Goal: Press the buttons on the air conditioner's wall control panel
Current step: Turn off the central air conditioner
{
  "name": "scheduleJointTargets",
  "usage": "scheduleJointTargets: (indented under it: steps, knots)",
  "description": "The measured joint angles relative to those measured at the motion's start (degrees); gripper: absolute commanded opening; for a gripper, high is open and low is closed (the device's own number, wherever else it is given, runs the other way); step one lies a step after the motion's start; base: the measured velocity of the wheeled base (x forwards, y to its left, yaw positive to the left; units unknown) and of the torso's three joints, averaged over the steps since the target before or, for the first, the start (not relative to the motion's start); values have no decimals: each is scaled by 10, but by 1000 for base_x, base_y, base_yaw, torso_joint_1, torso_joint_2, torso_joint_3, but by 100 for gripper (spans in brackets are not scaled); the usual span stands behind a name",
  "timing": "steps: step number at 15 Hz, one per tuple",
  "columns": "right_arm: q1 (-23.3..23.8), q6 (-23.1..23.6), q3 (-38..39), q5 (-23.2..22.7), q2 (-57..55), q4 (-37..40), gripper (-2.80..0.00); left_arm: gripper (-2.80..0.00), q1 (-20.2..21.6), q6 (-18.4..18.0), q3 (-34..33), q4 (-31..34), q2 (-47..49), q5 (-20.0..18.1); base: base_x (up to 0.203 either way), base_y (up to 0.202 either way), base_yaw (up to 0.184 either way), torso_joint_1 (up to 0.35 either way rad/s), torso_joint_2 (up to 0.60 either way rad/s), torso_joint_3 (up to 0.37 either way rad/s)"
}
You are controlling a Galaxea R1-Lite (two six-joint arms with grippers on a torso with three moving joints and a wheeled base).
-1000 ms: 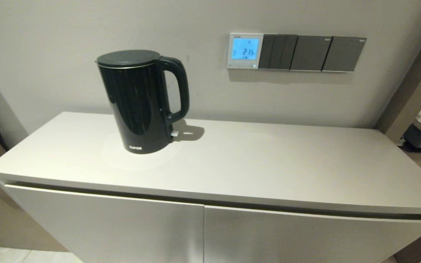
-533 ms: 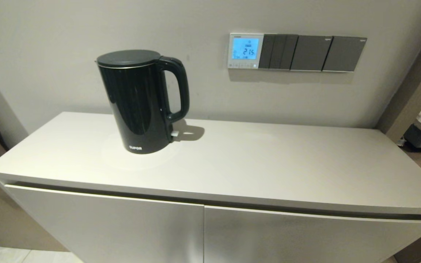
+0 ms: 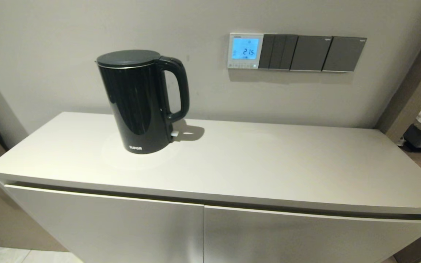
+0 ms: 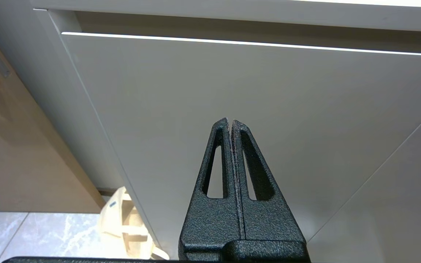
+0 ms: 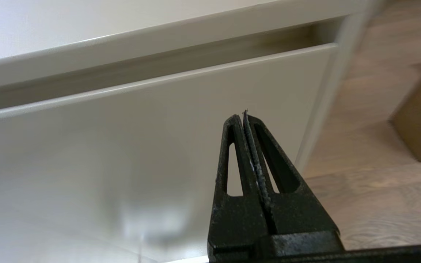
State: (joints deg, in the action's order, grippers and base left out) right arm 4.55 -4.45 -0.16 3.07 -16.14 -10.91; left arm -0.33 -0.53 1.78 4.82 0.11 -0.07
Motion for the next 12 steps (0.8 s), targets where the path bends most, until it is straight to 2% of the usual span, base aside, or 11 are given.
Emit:
scheduleJointTargets:
  steps: [4,8,12]
  knots:
    - [3,3,1,-49,3,22,-280,-280,0,0,0,0,0,0,0,0,0,0,0,0]
    - [2,38,2,-72,4,24,-280,-280,0,0,0,0,0,0,0,0,0,0,0,0]
    - [-16,42,2,-100,4,24,-280,-280,0,0,0,0,0,0,0,0,0,0,0,0]
